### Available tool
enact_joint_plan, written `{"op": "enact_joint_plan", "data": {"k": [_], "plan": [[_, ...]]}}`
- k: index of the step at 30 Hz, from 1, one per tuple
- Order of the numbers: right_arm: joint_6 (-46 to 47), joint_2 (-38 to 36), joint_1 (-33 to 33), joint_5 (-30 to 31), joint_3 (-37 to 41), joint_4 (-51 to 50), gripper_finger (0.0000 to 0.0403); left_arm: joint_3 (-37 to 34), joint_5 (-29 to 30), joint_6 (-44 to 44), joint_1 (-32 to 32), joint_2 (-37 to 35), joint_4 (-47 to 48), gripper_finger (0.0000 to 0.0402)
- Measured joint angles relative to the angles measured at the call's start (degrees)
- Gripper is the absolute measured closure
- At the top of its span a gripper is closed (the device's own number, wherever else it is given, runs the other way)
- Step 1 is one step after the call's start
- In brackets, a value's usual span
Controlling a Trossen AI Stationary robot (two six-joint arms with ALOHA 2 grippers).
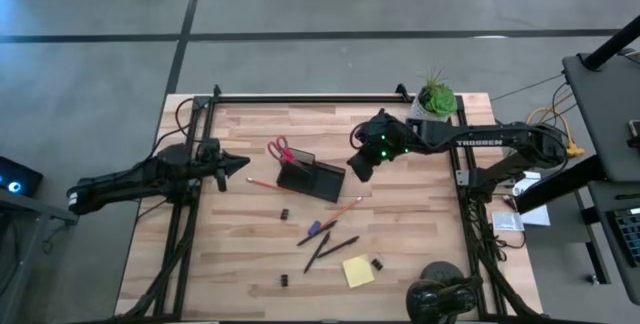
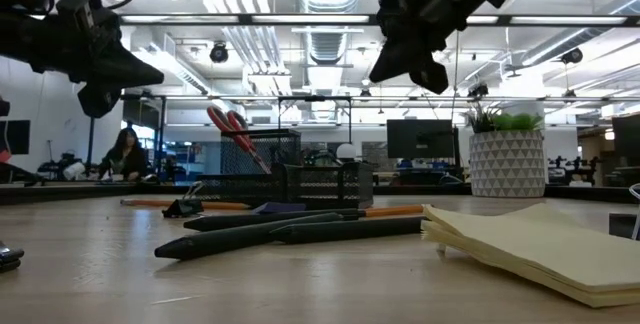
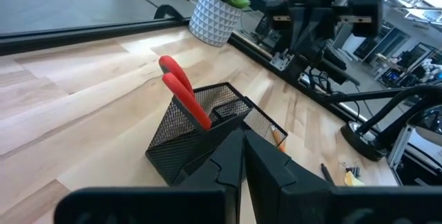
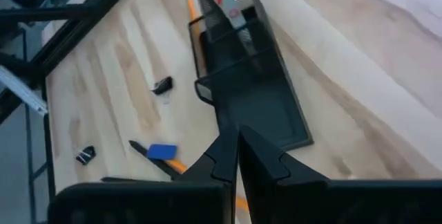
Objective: Pick and place office supplies into organizer
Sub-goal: Adjust the desk organizer on the table
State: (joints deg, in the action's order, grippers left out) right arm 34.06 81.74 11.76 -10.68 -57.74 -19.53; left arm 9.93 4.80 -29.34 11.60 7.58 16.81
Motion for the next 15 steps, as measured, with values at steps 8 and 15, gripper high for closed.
{"op": "enact_joint_plan", "data": {"k": [8, 15], "plan": [[1.8, 7.4, 0.0, -4.5, -0.1, 3.1, 0.0394, 0.0, 0.0, 0.0, 0.0, 0.2, 0.0, 0.0402], [1.7, 15.9, -0.2, -4.1, -5.3, 3.5, 0.0394, 0.0, 1.5, -0.3, 0.0, 0.5, -3.2, 0.0402]]}}
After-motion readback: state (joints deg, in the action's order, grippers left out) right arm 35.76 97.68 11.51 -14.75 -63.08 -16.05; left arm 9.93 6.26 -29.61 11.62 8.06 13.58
